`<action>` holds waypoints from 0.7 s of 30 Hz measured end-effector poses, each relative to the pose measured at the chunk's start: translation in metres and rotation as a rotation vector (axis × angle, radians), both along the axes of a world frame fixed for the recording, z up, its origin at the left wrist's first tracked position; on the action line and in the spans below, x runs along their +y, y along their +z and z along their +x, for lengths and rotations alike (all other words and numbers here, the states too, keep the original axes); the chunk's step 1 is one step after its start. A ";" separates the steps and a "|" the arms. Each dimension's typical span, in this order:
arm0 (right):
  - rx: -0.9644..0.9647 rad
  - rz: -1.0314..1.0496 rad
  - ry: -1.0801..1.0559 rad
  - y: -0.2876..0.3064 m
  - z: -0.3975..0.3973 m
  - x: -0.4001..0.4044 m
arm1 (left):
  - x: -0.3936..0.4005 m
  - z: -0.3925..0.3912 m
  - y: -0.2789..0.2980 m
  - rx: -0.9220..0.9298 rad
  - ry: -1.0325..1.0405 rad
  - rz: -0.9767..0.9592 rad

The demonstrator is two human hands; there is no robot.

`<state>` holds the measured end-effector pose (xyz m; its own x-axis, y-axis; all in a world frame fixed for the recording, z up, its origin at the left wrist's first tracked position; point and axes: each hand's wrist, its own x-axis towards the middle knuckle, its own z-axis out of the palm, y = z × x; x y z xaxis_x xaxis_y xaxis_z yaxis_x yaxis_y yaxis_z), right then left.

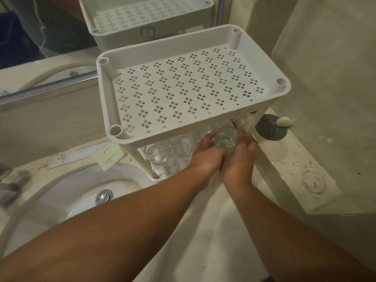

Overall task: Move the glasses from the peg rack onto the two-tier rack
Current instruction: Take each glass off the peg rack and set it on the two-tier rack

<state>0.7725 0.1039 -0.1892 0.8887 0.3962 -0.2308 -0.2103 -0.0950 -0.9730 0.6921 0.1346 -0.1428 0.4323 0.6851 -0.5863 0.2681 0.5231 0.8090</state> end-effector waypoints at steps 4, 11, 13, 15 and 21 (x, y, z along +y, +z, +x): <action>0.250 0.193 -0.060 -0.006 -0.001 0.008 | 0.000 0.001 -0.001 0.038 -0.029 0.034; 0.223 0.123 -0.061 -0.010 -0.002 0.010 | 0.001 -0.001 0.000 0.055 -0.069 0.048; 0.187 0.100 -0.076 -0.012 -0.002 0.011 | 0.001 -0.001 -0.001 0.056 -0.080 0.049; 0.157 0.071 -0.086 -0.014 -0.002 0.012 | 0.002 -0.001 -0.002 0.044 -0.086 0.051; 0.210 0.137 -0.068 -0.010 -0.003 0.010 | 0.004 -0.005 -0.003 0.012 -0.125 0.066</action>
<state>0.7695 0.1135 -0.1990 0.8525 0.3772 -0.3619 -0.4110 0.0558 -0.9099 0.6875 0.1385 -0.1456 0.5097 0.6638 -0.5473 0.3380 0.4305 0.8369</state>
